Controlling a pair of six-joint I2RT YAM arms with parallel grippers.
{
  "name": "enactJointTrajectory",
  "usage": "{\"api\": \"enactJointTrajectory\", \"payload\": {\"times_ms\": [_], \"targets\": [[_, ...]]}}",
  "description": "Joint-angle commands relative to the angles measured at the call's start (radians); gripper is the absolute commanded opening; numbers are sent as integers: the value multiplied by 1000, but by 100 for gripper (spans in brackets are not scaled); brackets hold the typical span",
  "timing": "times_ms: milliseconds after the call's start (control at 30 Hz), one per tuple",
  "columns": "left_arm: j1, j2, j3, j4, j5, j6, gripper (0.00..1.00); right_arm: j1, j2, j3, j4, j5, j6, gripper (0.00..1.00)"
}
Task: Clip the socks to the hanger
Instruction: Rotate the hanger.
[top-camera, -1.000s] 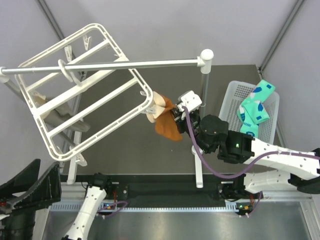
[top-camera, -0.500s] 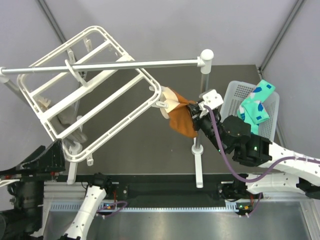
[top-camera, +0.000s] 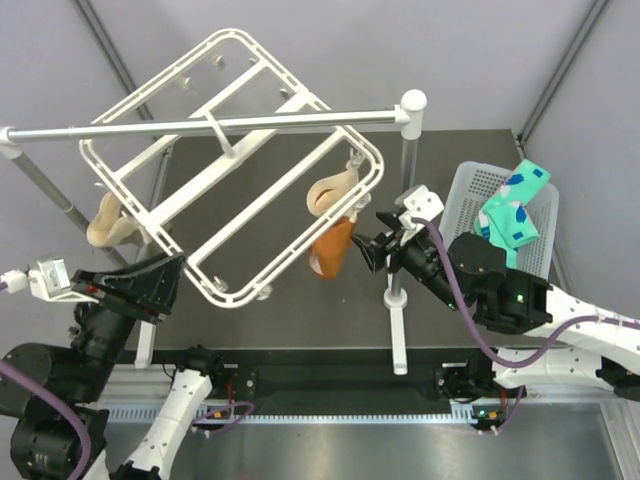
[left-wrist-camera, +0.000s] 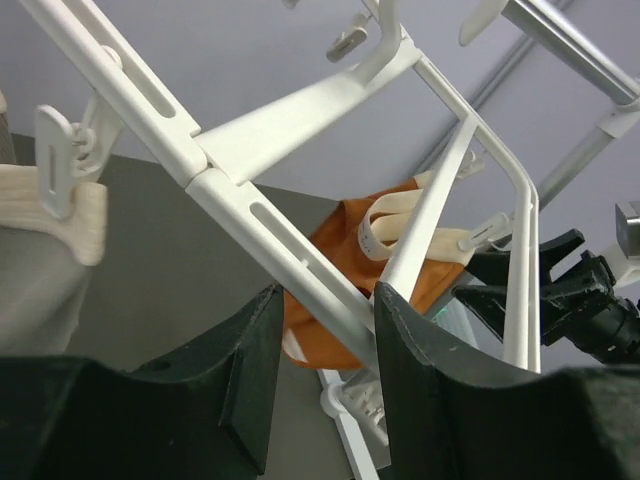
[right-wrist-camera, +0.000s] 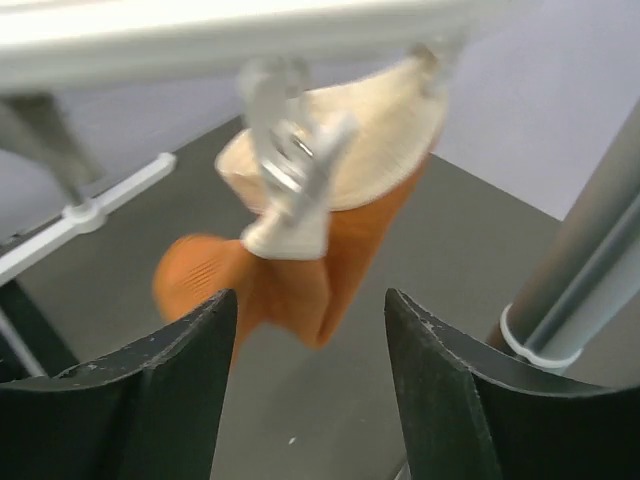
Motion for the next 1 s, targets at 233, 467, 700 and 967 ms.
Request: {"api": "enactJointTrajectory", "payload": {"times_ms": [233,467,700,967], "targets": [[5,14,-49,191,213,-57,47,-11,-203,30,-102,-336,153,86],[5,-9,-52,185,224,-44,53,-12,-228,79,-184,-489,170,100],[5,-104,-79,185,204,-6,80,-11,-167,27,12,-548,288,100],[5,-211,-95,148,156,23,76,-12,-38,66,183,-422,379,99]]}}
